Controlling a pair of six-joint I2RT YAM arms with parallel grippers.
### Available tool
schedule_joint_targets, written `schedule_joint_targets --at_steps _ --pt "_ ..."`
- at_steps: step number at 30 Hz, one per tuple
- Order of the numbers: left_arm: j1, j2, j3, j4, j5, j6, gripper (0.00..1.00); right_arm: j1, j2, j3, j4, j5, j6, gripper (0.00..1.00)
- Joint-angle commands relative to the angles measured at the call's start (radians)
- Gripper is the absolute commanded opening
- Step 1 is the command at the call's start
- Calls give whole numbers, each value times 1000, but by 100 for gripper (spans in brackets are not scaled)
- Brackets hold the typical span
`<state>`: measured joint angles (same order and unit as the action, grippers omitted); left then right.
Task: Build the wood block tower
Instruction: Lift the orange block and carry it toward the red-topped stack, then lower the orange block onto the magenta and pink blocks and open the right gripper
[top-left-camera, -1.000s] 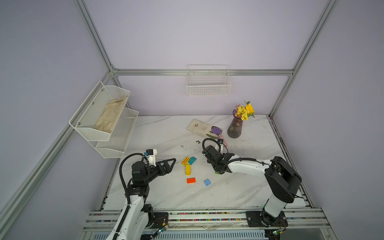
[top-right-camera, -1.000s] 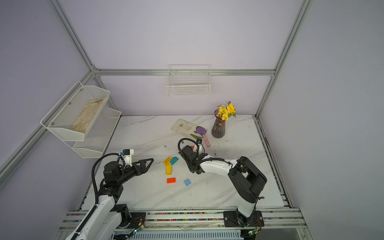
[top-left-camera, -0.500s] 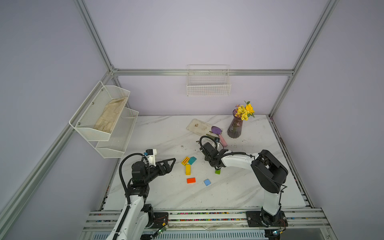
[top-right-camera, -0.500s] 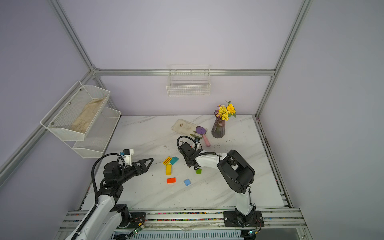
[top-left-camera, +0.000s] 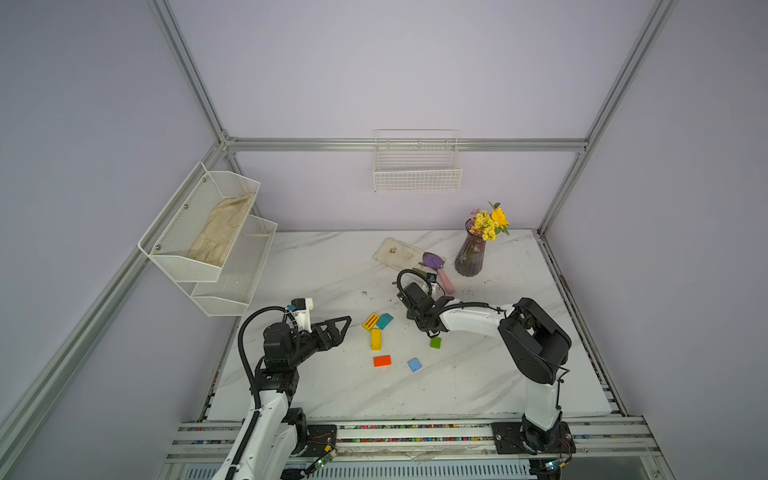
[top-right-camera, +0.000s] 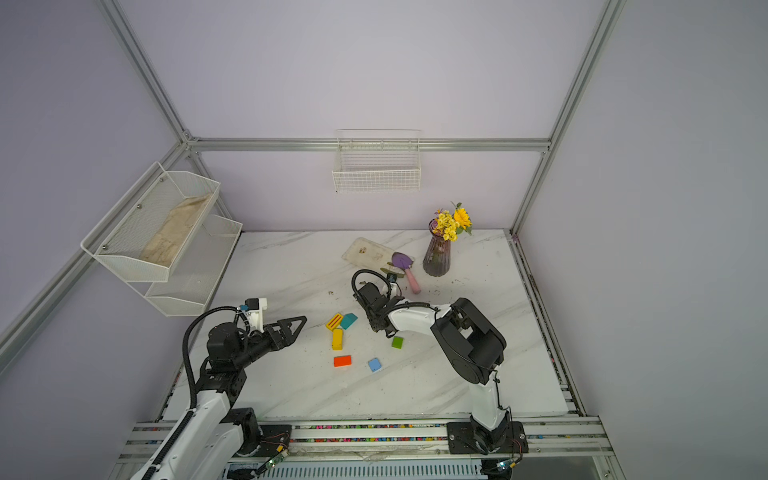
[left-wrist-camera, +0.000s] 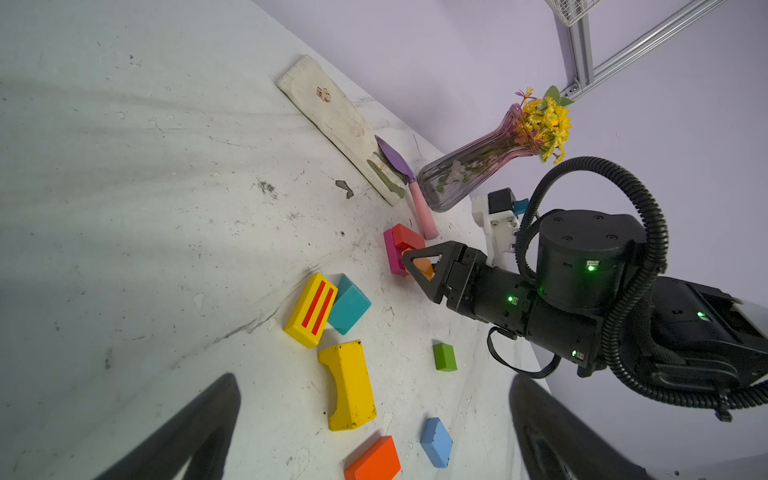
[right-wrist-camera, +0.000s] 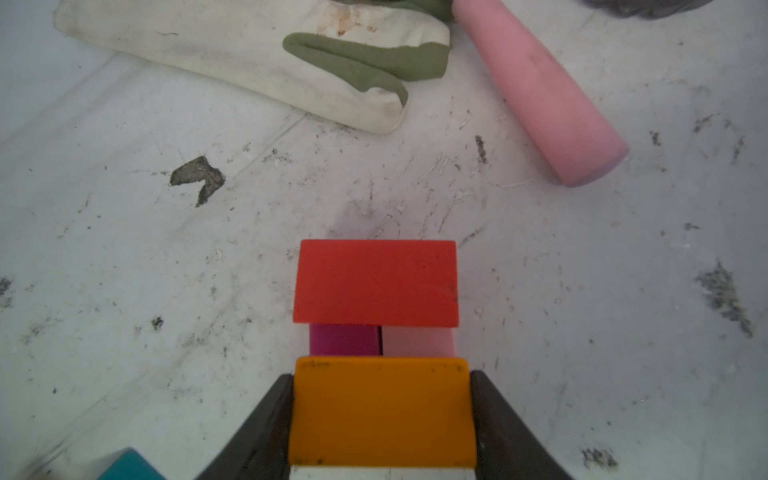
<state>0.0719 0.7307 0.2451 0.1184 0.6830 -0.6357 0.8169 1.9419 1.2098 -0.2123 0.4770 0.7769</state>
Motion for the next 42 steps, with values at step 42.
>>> schedule_joint_targets --at_steps 42 --pt "8 -15 -3 26 -2 4 100 -3 49 58 -56 61 -53 68"
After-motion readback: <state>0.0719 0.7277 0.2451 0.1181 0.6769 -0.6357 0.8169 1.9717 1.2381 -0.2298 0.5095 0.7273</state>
